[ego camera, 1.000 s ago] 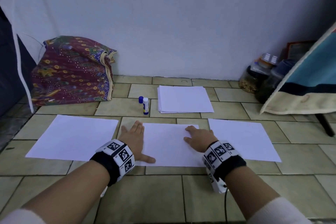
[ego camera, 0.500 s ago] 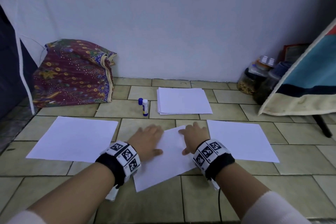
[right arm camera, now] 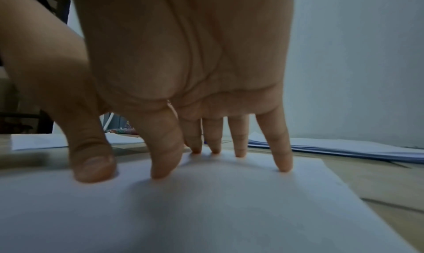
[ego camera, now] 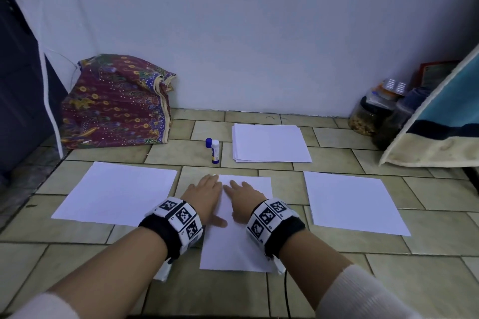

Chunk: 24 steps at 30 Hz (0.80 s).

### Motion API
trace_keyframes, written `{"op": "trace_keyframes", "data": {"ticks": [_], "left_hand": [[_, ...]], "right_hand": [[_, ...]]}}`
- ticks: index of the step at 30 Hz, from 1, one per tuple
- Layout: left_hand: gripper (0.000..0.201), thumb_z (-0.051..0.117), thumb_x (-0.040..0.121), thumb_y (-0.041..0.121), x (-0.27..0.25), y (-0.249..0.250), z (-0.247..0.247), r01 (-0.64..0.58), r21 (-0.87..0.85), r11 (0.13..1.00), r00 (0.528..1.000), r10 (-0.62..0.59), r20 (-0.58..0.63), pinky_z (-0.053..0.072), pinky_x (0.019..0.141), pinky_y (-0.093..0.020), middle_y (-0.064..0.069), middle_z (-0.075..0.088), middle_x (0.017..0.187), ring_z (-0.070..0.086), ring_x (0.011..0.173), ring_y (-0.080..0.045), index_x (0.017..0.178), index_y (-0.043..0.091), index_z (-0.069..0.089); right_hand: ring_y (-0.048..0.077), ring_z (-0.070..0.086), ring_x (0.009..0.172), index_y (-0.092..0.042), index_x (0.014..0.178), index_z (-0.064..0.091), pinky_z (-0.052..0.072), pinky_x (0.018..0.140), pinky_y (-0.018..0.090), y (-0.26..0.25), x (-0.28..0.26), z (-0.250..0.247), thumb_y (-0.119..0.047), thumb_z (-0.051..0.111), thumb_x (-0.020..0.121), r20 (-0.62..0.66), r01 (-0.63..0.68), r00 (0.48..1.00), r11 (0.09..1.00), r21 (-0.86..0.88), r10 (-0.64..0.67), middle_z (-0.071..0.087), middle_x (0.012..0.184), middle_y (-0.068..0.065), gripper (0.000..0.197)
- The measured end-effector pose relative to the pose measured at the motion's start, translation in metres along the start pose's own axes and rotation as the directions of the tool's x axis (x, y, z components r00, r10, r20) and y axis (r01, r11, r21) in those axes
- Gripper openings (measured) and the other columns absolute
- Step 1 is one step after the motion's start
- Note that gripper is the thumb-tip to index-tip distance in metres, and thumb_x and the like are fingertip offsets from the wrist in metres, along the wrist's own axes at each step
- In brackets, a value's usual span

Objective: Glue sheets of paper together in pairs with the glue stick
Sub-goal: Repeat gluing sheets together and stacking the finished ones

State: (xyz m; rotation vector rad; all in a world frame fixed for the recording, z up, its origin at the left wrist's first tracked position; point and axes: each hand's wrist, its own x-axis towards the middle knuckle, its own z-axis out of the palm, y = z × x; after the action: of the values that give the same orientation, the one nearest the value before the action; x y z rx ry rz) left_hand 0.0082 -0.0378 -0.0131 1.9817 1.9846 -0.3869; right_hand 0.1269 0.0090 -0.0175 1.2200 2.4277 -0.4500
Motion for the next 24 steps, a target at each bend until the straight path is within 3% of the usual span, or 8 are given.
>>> {"op": "trace_keyframes", "data": {"ticks": [2, 5, 10, 14, 21, 24], "left_hand": [[0.112, 0.063, 0.081, 0.059, 0.005, -0.005, 0.001, 0.004, -0.007, 1.000, 0.997, -0.003, 0.083, 0.010, 0.120, -0.046, -0.009, -0.009, 0.161, -0.007, 0.148, -0.021, 0.152, 0.003, -0.004], [0.117, 0.063, 0.078, 0.064, 0.012, -0.009, 0.004, 0.006, -0.015, 1.000, 0.994, -0.004, 0.108, 0.007, 0.120, -0.047, -0.009, -0.009, 0.161, -0.006, 0.148, -0.019, 0.152, 0.005, -0.007], [0.117, 0.057, 0.079, 0.069, 0.011, -0.007, 0.003, 0.015, 0.067, 0.998, 0.994, -0.022, 0.104, 0.006, 0.120, -0.046, -0.010, -0.007, 0.161, -0.003, 0.149, -0.020, 0.151, 0.002, -0.006], [0.115, 0.054, 0.081, 0.068, 0.008, -0.007, 0.003, 0.014, 0.064, 0.998, 0.994, -0.021, 0.103, 0.007, 0.120, -0.047, -0.010, -0.010, 0.161, -0.005, 0.149, -0.019, 0.151, 0.002, -0.008], [0.115, 0.052, 0.081, 0.070, 0.009, -0.008, 0.004, 0.010, 0.107, 0.994, 0.994, -0.022, 0.111, 0.006, 0.119, -0.048, -0.011, -0.012, 0.160, -0.006, 0.148, -0.020, 0.150, 0.002, -0.010], [0.119, 0.057, 0.078, 0.070, 0.010, -0.008, 0.002, 0.019, 0.079, 0.997, 0.994, -0.027, 0.105, 0.005, 0.120, -0.044, -0.011, -0.007, 0.161, -0.004, 0.149, -0.021, 0.151, 0.001, -0.006]], "right_hand": [[0.022, 0.007, 0.145, -0.016, 0.152, 0.005, 0.028, 0.107, 0.063, -0.004, 0.004, -0.005, -0.013, 0.059, 0.089, 0.040, -0.003, 0.999, 1.000, 0.009, 0.002, 0.004, 0.158, -0.004, 0.082], [0.018, 0.001, 0.147, -0.014, 0.152, 0.001, 0.018, 0.110, 0.064, -0.013, 0.007, -0.013, -0.014, 0.066, 0.085, 0.084, 0.025, 0.996, 1.000, -0.016, -0.024, -0.001, 0.160, -0.002, 0.093], [0.020, 0.022, 0.143, -0.021, 0.153, 0.006, 0.010, 0.116, 0.055, 0.003, 0.010, -0.017, -0.020, 0.064, 0.085, 0.061, 0.044, 0.997, 0.999, 0.011, -0.045, 0.011, 0.159, -0.004, 0.089], [0.021, 0.032, 0.139, -0.027, 0.151, 0.013, 0.011, 0.117, 0.050, 0.033, 0.002, -0.015, -0.037, 0.070, 0.081, 0.002, -0.031, 1.000, 0.995, 0.091, 0.031, 0.034, 0.152, -0.003, 0.091], [0.023, 0.030, 0.139, -0.028, 0.151, 0.014, 0.013, 0.116, 0.051, 0.066, -0.014, -0.022, -0.051, 0.078, 0.069, 0.064, -0.129, 0.990, 0.988, 0.083, 0.124, 0.036, 0.150, -0.001, 0.106], [0.025, 0.036, 0.135, -0.025, 0.150, 0.015, 0.025, 0.114, 0.048, 0.062, -0.014, -0.019, -0.052, 0.081, 0.063, 0.051, -0.141, 0.989, 0.987, 0.077, 0.138, 0.040, 0.146, 0.001, 0.113]]}}
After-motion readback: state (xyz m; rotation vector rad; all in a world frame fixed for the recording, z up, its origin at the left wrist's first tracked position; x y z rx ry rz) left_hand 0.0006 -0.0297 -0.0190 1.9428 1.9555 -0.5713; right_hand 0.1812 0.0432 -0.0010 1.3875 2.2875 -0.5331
